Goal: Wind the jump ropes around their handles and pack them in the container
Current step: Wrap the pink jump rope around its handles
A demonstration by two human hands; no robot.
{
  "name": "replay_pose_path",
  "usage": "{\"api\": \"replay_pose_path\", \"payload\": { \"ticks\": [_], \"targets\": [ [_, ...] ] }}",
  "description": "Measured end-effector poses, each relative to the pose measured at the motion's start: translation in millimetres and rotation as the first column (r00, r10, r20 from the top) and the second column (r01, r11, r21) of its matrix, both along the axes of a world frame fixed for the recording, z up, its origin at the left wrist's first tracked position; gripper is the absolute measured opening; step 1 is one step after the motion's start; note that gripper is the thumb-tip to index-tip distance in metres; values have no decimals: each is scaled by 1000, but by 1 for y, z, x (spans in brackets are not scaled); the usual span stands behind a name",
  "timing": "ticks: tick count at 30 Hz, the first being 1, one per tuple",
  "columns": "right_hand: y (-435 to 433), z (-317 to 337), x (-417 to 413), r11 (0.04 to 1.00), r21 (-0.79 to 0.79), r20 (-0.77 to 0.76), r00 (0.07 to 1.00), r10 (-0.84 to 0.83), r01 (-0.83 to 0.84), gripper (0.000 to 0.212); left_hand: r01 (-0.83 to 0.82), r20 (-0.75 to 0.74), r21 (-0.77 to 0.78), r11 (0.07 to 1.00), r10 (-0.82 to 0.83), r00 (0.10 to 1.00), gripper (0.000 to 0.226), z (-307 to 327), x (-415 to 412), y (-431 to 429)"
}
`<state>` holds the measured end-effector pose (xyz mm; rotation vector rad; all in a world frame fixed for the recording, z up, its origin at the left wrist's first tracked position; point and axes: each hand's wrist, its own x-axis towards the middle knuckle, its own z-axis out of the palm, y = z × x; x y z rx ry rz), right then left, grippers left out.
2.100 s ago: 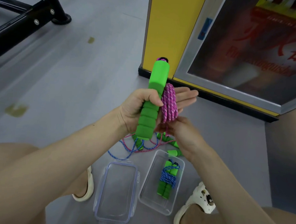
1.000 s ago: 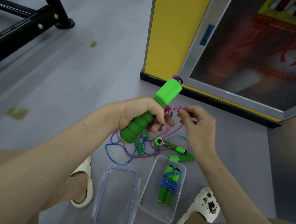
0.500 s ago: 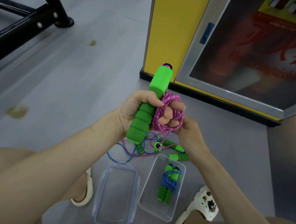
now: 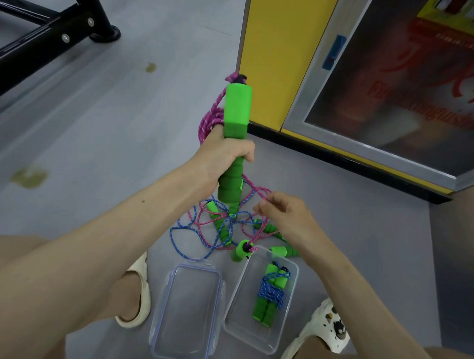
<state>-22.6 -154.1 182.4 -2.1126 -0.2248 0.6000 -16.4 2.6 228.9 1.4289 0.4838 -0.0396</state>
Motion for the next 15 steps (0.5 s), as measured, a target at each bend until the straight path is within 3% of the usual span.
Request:
{"api": "replay_pose_path", "payload": {
  "ticks": [2, 3, 6, 8, 9, 13, 15],
  "targets": [
    [1, 3, 0, 995, 85, -19, 998, -55, 56, 21, 77, 20, 283, 956, -86, 996, 36, -3, 1, 1],
    [2, 5, 1, 986, 137, -31, 995, -95, 99, 22, 115, 20, 438, 891, -138, 990, 37, -5, 2, 2],
    [0, 11, 4, 946, 243, -22, 977, -214, 213, 21, 156, 1, 824, 545, -277, 961, 35, -14, -1, 5],
    [-4, 12, 5, 922, 291, -12, 965, -264, 256, 19, 189, -72, 927, 325, -340, 938, 27, -20, -3, 5],
    [-5, 12, 5, 913, 306, 0, 959, -283, 270, 18, 212, -104, 934, 287, -349, 931, 26, -23, -4, 4],
    [-6, 7, 5, 880, 319, 42, 922, -384, 352, 16, 421, -316, 836, 352, -320, 893, 23, -22, -4, 0],
    [-8, 6, 7, 843, 352, 17, 897, -441, 408, 15, 535, -408, 701, 471, -350, 843, 22, -16, -2, -1]
  ]
}}
